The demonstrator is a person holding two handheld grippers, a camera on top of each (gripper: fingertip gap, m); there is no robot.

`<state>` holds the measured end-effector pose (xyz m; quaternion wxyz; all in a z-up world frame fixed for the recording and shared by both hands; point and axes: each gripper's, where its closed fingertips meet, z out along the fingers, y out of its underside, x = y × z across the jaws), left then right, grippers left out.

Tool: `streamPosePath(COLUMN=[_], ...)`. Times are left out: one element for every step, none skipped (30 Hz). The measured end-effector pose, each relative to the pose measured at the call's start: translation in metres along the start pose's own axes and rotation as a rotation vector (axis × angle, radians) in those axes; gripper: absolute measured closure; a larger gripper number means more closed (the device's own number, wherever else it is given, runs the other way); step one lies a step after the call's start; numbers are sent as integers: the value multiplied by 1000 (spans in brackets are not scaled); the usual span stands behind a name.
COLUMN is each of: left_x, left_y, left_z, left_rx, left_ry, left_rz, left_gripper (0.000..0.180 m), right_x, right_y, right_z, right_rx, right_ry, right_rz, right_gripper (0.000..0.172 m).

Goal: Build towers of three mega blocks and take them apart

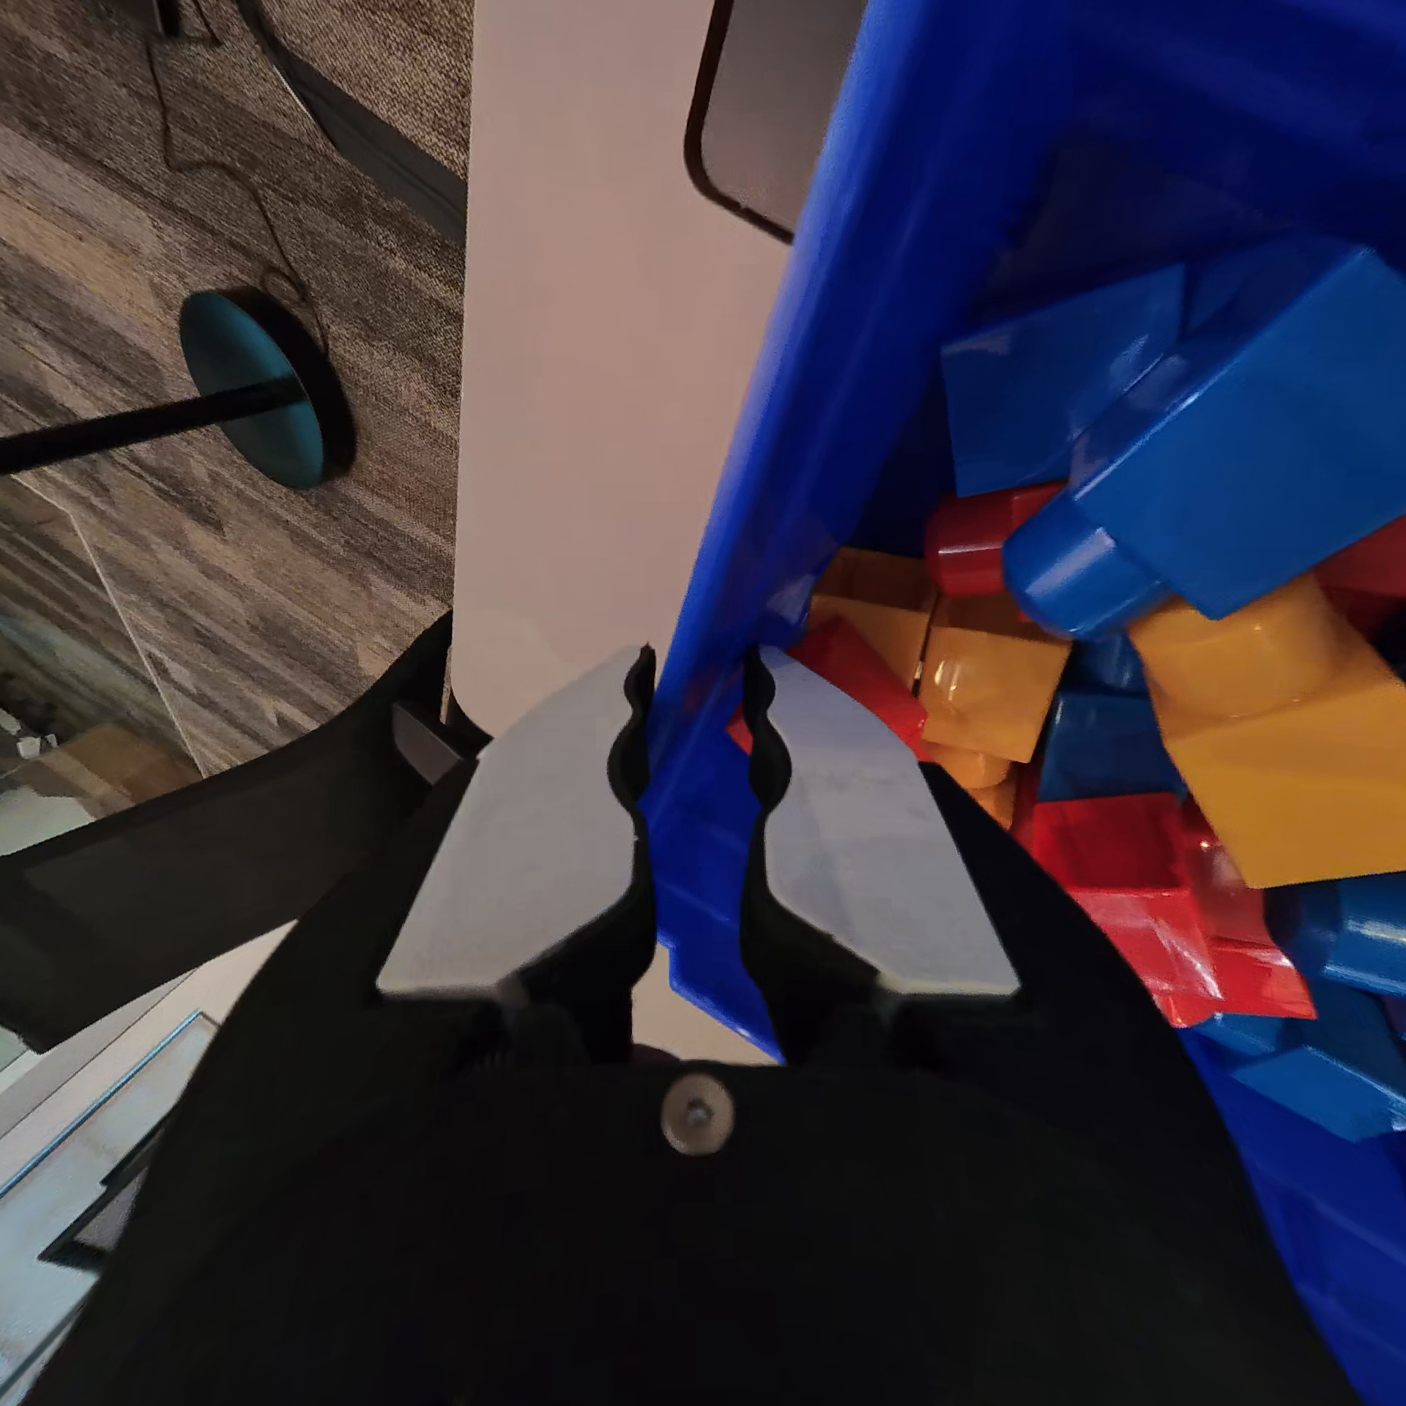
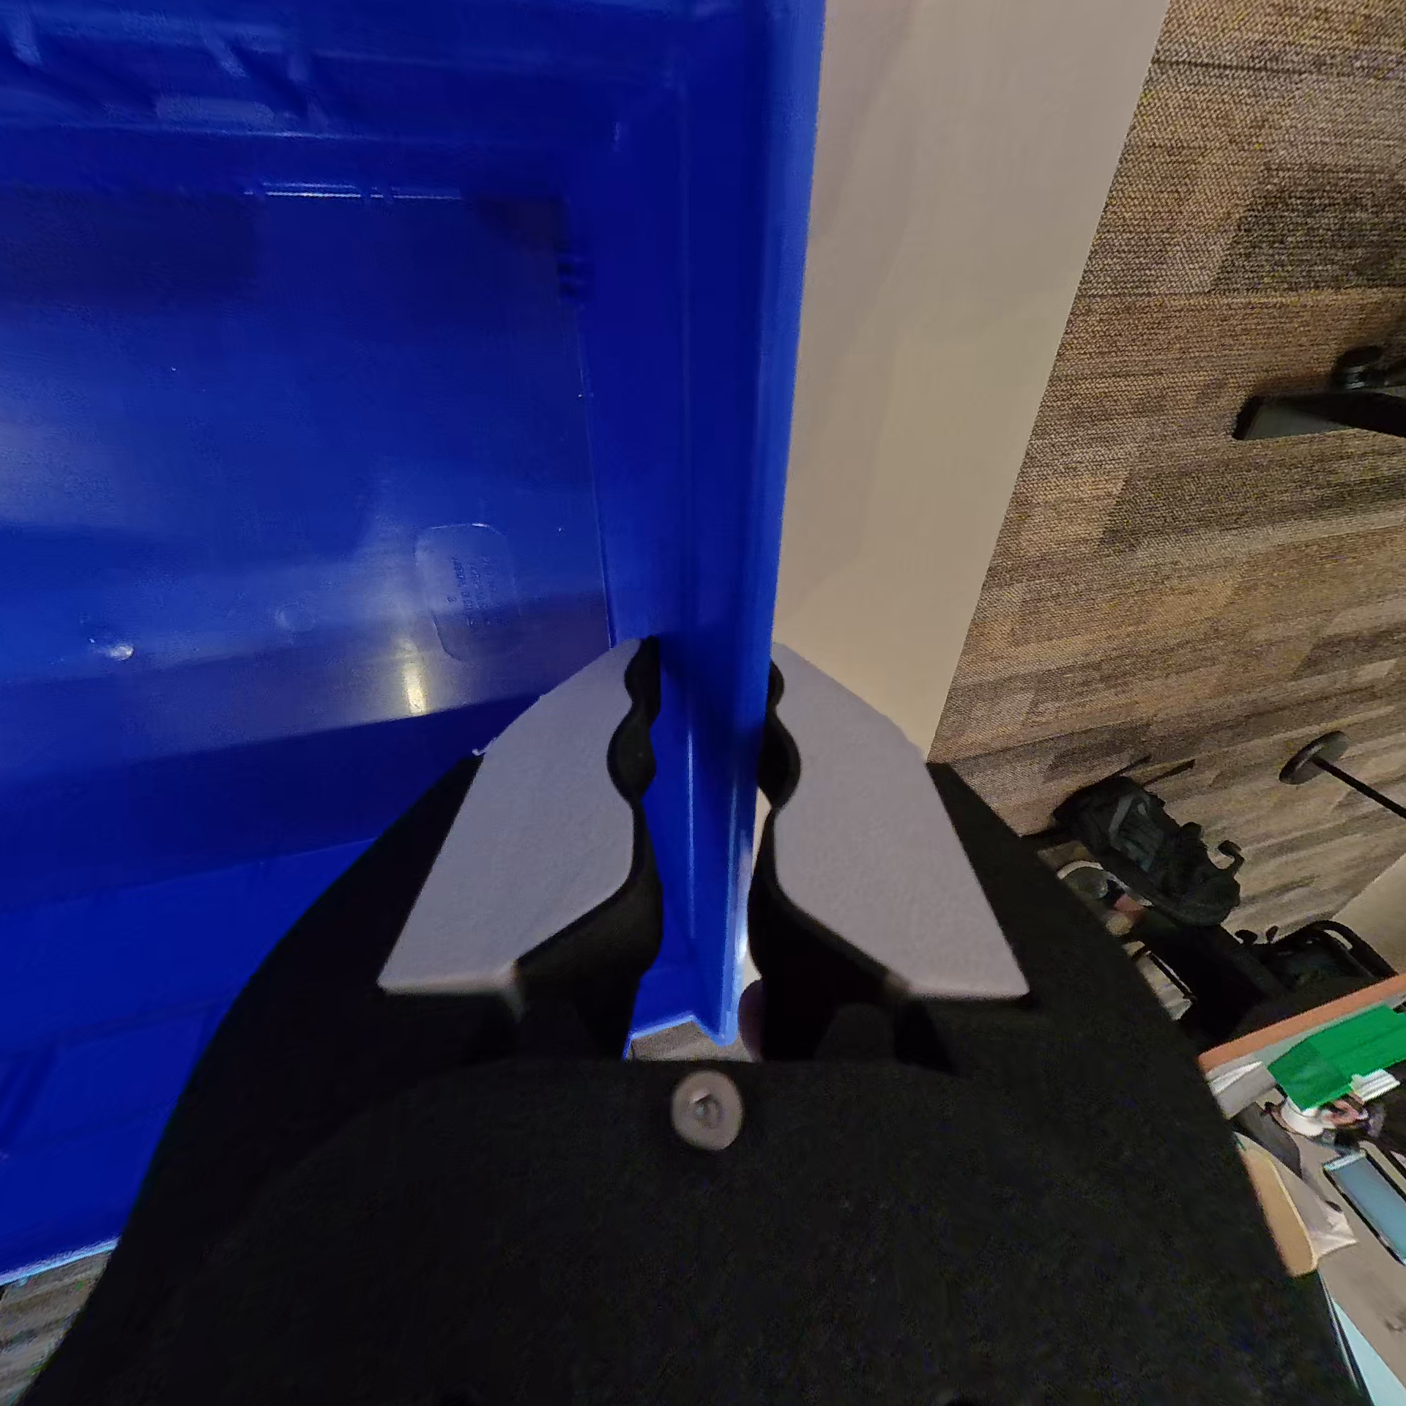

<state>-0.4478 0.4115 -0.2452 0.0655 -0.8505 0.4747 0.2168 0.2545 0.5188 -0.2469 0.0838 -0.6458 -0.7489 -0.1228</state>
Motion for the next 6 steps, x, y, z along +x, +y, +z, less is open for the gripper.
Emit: streamPosePath(left_x=[1,2,4,3,3,3], left_y=[-1,-3,-5,-5,-6,-6], left_z=[-1,-2,-3,-3,-3,-3], left_rx=[6,18,22,21,29,45], left_ry=[-1,-4,-7,-12,-17,-20], left_rz=[2,15,22,21,23,16], left_gripper=[158,159,158,158,157,156], right_x=[0,0,0,0,0,1], right_y=[0,0,0,0,0,0], right_z=[0,0,0,0,0,1], right_rx=[0,0,0,-4,-9,-14], right_ry=[1,1,0,-1,1,6], right_rz=[2,6,13,16,18,26], right_gripper=[147,147,147,147,147,146])
